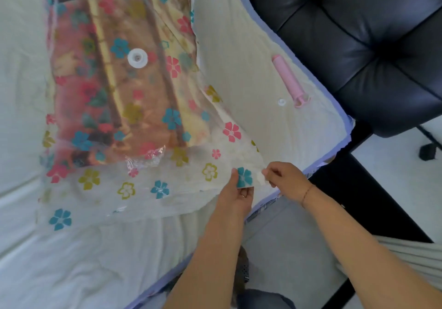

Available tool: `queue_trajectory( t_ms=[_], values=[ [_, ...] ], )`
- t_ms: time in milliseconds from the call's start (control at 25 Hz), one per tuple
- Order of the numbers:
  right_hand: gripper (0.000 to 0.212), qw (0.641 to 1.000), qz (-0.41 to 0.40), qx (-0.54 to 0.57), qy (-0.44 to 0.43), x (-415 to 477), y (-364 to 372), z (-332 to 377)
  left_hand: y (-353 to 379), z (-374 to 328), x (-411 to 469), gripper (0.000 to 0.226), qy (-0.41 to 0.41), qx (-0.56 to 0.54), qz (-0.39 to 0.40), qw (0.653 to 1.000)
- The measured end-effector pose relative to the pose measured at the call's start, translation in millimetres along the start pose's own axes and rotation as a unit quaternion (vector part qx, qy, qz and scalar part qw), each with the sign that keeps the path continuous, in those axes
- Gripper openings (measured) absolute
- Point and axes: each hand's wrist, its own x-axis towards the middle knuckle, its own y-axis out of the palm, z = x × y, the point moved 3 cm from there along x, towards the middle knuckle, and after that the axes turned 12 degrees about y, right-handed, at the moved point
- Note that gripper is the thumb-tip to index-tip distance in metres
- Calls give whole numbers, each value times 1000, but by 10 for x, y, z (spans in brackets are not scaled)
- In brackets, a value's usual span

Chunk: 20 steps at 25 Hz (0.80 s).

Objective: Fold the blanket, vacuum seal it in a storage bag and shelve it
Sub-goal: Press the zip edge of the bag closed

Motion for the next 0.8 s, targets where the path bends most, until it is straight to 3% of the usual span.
queue_trajectory(
  t_ms=[160, 440, 600, 800],
  values=[
    [33, 996, 48, 27, -71, -38, -94, -35, -74, 98, -222, 11, 141, 11, 29, 989],
    [35, 992, 68, 17, -109, -26, -34, -86, -139, 255, -314, 12, 33, 194, 84, 977],
    [36, 990, 61, -16, -126, -34, -6, -66, -148, 299, -322, 10, 85, 186, 82, 975],
    [34, 989, 61, -11, -135, -14, -41, -65, -107, 307, -305, 6, 84, 152, 58, 983]
  ],
)
